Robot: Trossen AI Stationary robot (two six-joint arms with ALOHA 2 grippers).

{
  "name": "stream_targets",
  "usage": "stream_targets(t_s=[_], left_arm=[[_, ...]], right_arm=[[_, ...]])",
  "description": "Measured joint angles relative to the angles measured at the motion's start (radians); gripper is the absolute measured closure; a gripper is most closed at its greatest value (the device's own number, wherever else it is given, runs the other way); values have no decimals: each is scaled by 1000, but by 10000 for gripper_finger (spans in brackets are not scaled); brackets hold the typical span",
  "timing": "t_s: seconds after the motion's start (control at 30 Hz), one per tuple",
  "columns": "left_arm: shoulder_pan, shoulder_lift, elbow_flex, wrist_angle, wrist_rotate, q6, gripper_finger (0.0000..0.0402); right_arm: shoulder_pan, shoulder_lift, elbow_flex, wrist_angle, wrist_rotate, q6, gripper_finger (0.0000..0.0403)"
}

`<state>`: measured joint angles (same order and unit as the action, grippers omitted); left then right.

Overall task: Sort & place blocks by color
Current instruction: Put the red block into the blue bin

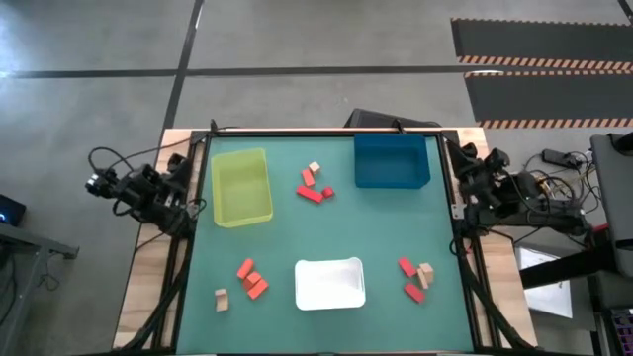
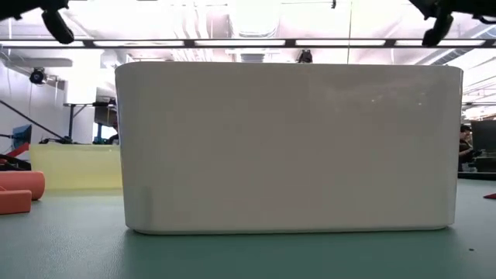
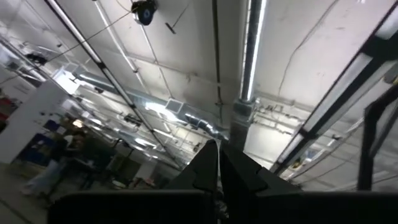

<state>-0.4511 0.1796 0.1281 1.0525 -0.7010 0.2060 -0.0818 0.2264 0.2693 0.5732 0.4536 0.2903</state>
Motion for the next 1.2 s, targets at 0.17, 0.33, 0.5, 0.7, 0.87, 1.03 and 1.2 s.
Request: stream_targets(t_s=[0.17, 0.33, 0.5, 0.7, 0.87, 1.03, 1.2], left_arm=[[0, 142, 96, 3, -131, 21, 400], [0, 293, 170, -30, -211, 21, 400], [17, 464, 253, -66, -224, 12, 400], [82, 625, 344, -75, -225, 10, 400], [125, 726, 374, -84, -224, -26, 400], [131, 758, 377, -77, -224, -69, 400], [131, 731, 373, -74, -224, -70, 400]], right_arm=[[0, 211, 120, -4, 25, -111, 335], [-20, 388, 262, -72, 78, -156, 335], [-57, 520, 407, -211, 62, -120, 335], [-89, 671, 592, -449, 2, -96, 335], [-129, 804, 766, -606, -65, -76, 336], [-171, 964, 941, -739, -180, -93, 336], [-218, 1122, 1110, -822, -366, -99, 335]])
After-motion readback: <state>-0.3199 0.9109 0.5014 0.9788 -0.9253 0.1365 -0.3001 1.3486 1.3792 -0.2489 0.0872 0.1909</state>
